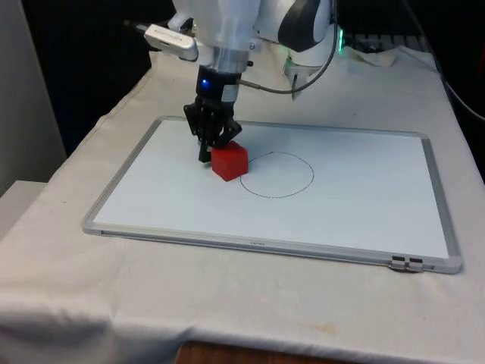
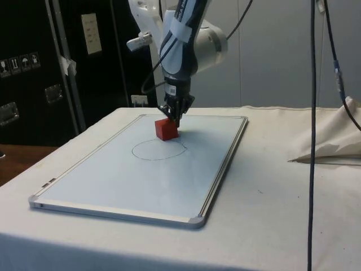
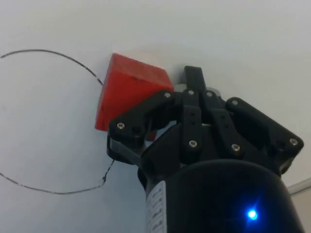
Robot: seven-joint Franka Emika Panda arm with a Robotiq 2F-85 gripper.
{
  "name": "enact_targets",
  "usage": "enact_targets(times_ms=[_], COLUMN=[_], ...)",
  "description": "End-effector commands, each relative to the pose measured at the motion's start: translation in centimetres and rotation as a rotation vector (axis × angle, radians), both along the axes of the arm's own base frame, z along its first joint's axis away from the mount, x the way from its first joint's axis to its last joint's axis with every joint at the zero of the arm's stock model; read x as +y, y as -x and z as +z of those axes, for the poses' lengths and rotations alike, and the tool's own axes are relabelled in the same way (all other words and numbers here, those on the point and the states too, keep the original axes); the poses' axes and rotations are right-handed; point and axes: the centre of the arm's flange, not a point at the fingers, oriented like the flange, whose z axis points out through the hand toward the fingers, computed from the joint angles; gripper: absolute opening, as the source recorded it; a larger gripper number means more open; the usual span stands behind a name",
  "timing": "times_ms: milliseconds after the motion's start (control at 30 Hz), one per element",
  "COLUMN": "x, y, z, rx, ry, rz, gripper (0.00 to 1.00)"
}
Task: Push the cube into the marked area.
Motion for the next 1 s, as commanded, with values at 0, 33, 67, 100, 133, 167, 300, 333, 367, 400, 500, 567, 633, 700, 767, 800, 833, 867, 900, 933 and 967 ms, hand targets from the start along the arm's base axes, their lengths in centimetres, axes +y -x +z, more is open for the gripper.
enact_targets(times_ms=[0, 33, 67, 100, 133, 167, 300, 333, 367, 400, 500, 567, 633, 700, 767, 800, 833, 867, 900, 933, 967], x=[-0.1, -0.1, -0.1, -0.1, 0.0, 0.0, 0.2, 0.2, 0.3, 0.3, 0.3, 0.2, 0.1, 0.0, -0.1, 0.1, -0.1, 0.0, 0.1, 0.2, 0.3], y=[-0.5, -1.1, -1.4, -1.4, -2.0, -2.2, -2.8, -3.0, -3.2, -3.1, -2.7, -2.6, -2.1, -1.8, -1.6, -1.8, -1.4, -1.3, -1.1, -1.0, -1.0], z=[-0.1, 0.0, 0.1, 0.1, 0.1, 0.2, 0.3, 0.4, 0.6, 0.8, 1.0, 1.1, 1.4, 1.6, 1.9, 1.8, 2.0, 2.3, 2.4, 2.5, 2.6], rx=[0.002, -0.002, -0.005, -0.005, -0.009, -0.012, -0.018, -0.018, -0.018, -0.018, -0.016, -0.015, -0.011, -0.006, -0.002, -0.012, -0.001, 0.003, 0.003, 0.003, 0.002], ry=[-0.002, -0.001, 0.000, 0.000, 0.003, 0.004, 0.007, 0.007, 0.007, 0.007, 0.006, 0.004, -0.002, -0.006, -0.015, -0.018, -0.019, -0.031, -0.037, -0.042, -0.048], rz=[0.000, 0.002, 0.004, 0.004, 0.010, 0.013, 0.020, 0.022, 0.024, 0.022, 0.018, 0.013, 0.005, 0.000, -0.006, 0.003, -0.008, -0.013, -0.014, -0.015, -0.015], gripper=[0.00, 0.00, 0.00, 0.00, 0.00, 0.00, 0.00, 0.00, 0.00, 0.00, 0.00, 0.00, 0.00, 0.00, 0.00, 0.00, 0.00, 0.00, 0.00, 0.00, 0.00])
